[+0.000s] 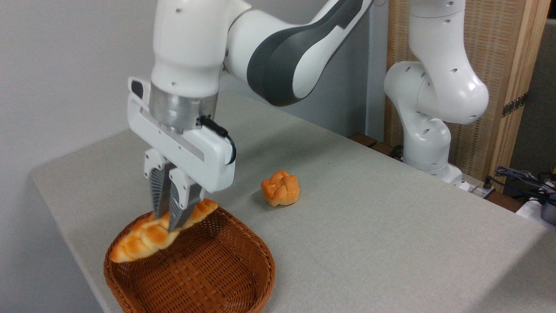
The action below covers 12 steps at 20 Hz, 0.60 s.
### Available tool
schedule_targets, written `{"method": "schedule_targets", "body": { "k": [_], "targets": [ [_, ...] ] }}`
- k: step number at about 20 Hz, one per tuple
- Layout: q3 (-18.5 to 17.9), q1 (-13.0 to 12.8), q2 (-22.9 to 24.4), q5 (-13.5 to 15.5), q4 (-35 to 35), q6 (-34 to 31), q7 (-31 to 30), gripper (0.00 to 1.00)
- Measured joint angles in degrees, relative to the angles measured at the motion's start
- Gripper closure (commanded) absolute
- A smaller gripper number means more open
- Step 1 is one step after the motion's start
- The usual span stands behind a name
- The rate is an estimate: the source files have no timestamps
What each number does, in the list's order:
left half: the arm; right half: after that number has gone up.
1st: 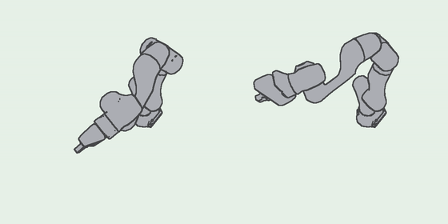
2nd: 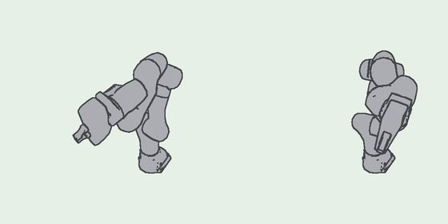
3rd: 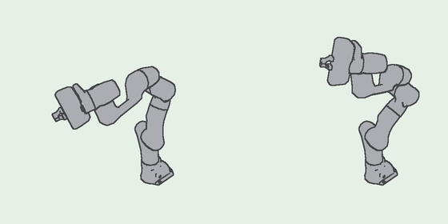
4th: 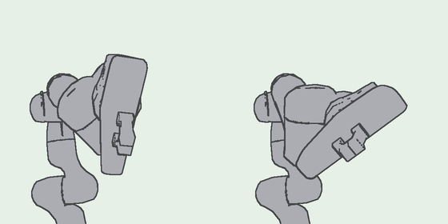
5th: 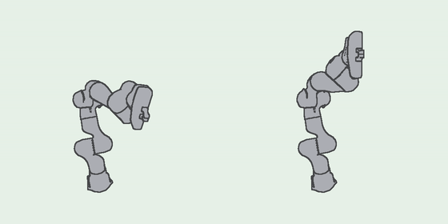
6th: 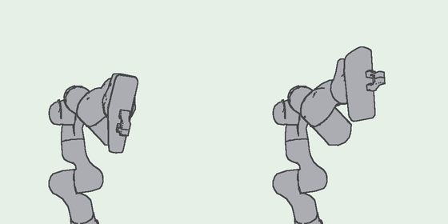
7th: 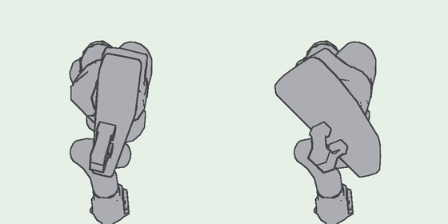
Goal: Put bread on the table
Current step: 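Lift the braided bread up out of the basket, then carry the bread past the orange bun and lower it onto the table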
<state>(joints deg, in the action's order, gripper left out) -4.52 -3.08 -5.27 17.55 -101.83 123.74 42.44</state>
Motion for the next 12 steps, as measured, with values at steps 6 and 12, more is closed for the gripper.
{"method": "schedule_targets", "body": {
  "k": [6,12],
  "targets": [
    [-1.48,0.26,4.13,1.41,1.65,-7.45,0.32,0.76],
    [-2.29,0.65,15.53,-5.66,-3.97,-21.7,6.04,0.75]
  ]
}}
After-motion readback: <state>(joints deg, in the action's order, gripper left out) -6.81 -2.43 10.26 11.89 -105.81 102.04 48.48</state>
